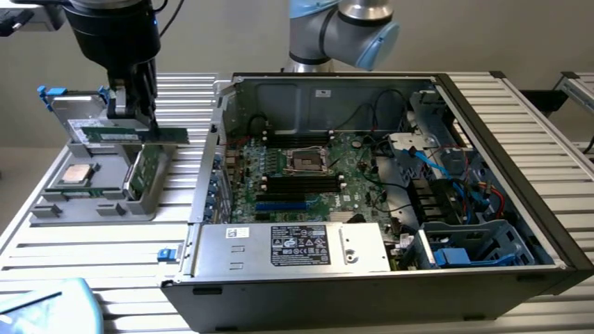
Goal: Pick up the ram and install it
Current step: 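Pick up the ram and move it above insertion slot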
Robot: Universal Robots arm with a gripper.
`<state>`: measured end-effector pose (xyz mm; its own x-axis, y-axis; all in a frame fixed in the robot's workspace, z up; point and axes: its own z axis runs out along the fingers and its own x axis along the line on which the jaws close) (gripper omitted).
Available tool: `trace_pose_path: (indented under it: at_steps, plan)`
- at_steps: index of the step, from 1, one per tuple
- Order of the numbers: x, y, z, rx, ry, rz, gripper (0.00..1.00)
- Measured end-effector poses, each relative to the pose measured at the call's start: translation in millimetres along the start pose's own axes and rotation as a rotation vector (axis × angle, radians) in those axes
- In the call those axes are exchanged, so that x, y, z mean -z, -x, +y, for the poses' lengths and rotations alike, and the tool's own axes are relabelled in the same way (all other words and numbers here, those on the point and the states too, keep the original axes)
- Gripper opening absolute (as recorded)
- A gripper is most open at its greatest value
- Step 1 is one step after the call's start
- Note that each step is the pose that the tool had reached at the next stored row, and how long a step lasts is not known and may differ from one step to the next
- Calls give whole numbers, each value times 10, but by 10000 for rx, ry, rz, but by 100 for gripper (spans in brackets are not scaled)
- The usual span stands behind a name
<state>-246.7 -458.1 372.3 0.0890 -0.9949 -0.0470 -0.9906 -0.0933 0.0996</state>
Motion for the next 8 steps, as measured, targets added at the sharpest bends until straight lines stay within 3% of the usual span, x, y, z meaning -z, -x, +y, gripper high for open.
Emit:
trace_pose_path:
  at_steps: [8]
  plan:
    - [99,-17,-225,2,-48,5,14]
